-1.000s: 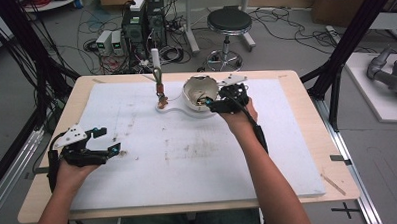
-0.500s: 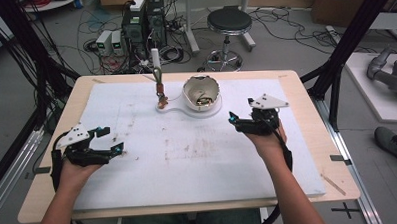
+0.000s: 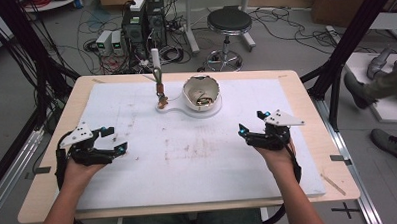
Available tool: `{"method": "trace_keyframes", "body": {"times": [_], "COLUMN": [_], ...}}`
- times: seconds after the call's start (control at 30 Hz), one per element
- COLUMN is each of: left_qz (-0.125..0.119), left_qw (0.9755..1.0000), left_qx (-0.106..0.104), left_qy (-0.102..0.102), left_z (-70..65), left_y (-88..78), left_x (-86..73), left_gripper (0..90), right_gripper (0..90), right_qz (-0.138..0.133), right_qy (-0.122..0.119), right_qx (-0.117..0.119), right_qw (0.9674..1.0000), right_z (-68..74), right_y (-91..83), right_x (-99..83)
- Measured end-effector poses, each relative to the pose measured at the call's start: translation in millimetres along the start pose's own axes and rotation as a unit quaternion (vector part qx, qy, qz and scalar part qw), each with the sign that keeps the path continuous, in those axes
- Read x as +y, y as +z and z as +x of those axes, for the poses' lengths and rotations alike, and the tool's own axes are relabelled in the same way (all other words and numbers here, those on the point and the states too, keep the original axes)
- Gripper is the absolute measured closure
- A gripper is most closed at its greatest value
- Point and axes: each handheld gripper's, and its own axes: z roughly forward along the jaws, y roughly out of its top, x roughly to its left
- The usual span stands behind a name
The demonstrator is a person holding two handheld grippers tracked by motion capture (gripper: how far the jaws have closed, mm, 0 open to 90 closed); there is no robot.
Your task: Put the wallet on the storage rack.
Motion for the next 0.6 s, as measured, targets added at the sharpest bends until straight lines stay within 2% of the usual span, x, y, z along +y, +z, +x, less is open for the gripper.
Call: {"method": "trace_keyframes", "body": {"times": [0.2,0.6], "left_qz": [0.0,-0.001], "left_qw": [1.0,1.0], "left_qx": [-0.003,-0.002], "left_qy": [-0.001,-0.002], "left_z": [0.3,1.4], "left_y": [0.3,-1.5], "left_x": [-0.5,-1.0], "left_gripper": [16.9,16.9], "right_gripper": [20.7,20.7], "right_qz": [0.012,0.014], "right_qy": [0.003,0.007], "right_qx": [-0.001,-0.007], "right_qw": [0.9999,0.9999], "right_z": [-1.6,-2.9], "right_y": [2.0,3.2], "right_x": [-8.4,-11.4]}}
